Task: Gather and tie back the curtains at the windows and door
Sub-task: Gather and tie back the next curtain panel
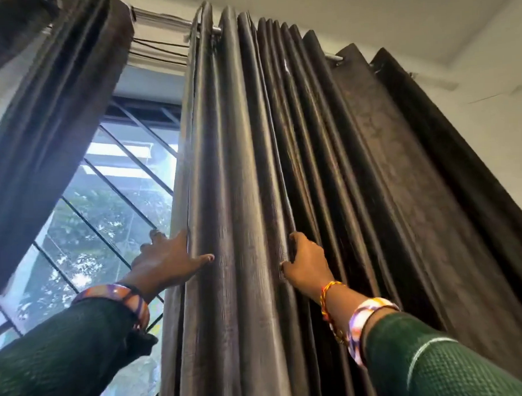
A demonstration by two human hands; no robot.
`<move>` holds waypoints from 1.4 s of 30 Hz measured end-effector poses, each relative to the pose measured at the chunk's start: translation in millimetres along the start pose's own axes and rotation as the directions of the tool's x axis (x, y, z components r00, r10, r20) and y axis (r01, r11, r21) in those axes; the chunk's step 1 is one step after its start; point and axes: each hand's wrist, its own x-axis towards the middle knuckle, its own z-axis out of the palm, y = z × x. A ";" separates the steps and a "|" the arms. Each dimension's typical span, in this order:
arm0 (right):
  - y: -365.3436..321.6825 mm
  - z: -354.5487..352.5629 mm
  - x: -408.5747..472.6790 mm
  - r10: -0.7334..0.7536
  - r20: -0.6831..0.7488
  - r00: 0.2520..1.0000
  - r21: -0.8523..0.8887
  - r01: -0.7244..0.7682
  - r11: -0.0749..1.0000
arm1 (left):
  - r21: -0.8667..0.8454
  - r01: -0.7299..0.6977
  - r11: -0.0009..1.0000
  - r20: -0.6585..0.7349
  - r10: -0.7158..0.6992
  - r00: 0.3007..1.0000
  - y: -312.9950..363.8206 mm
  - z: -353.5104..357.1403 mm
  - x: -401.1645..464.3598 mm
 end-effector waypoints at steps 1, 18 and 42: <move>4.4 5.9 2.7 -0.006 -0.006 1.000 -0.021 0.006 1.000 | -0.016 -0.003 1.000 -0.014 0.003 1.000 1.0 3.0 1.3; 17.3 49.1 20.5 0.074 -0.021 0.997 0.213 -0.068 0.975 | -0.293 0.059 0.954 -0.180 -0.116 0.977 7.4 36.6 13.5; -271.5 88.9 -44.8 -0.359 0.030 0.933 0.064 0.356 0.932 | -0.307 -0.335 0.891 -0.337 0.227 0.914 -137.8 -78.5 -12.4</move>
